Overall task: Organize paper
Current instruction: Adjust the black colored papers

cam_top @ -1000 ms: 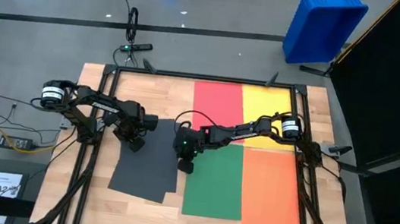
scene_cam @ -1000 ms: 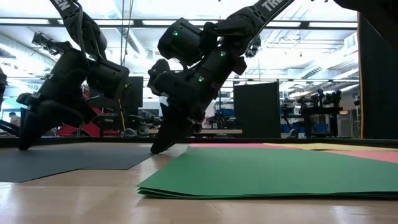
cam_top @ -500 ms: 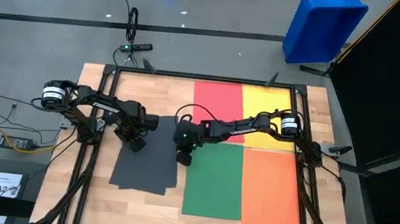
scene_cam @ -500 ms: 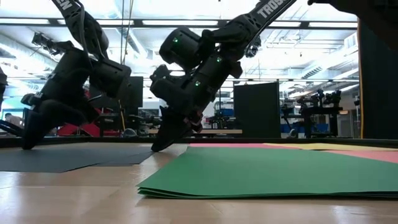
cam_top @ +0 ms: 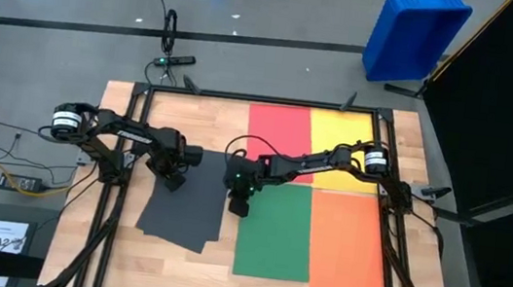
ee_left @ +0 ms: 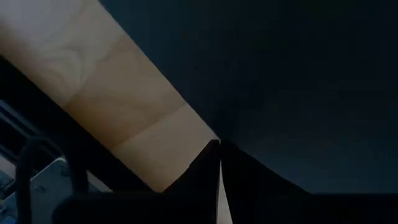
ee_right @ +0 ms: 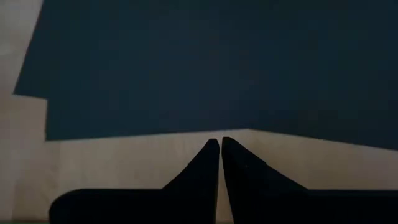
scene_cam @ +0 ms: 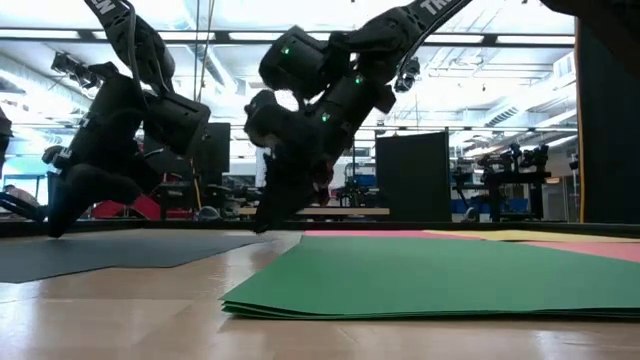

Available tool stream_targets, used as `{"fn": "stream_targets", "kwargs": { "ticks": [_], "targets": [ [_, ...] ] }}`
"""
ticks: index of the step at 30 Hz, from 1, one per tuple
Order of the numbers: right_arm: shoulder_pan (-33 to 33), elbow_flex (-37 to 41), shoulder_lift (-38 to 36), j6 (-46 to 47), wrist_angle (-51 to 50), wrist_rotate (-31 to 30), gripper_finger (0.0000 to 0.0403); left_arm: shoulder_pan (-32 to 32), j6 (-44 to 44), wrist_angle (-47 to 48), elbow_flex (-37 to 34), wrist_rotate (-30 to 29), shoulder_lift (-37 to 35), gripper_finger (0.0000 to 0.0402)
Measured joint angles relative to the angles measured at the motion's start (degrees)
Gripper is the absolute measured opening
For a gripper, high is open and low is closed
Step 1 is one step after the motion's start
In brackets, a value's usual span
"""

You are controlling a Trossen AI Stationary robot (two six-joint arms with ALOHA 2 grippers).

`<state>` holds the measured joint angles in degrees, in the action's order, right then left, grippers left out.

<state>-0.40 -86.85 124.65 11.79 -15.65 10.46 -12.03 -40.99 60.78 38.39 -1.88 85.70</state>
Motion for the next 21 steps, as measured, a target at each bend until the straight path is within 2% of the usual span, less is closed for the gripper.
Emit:
{"fn": "stream_targets", "kwargs": {
  "ticks": [9, 13, 21],
  "targets": [
    [0.2, 0.0, -0.9, 0.0, -2.3, -0.7, 0.0000, 0.0, -3.0, 3.6, 0.0, -1.3, -5.2, 0.0000],
    [0.0, 0.0, -0.9, -0.4, -4.0, -3.5, 0.0000, 0.0, -5.4, 6.5, 0.0, 0.3, -6.8, 0.0000],
    [-3.4, -0.1, -0.9, -2.0, -3.7, -8.0, 0.0000, 0.4, -7.3, 1.0, -2.1, 2.6, -5.6, 0.0000]
  ]
}}
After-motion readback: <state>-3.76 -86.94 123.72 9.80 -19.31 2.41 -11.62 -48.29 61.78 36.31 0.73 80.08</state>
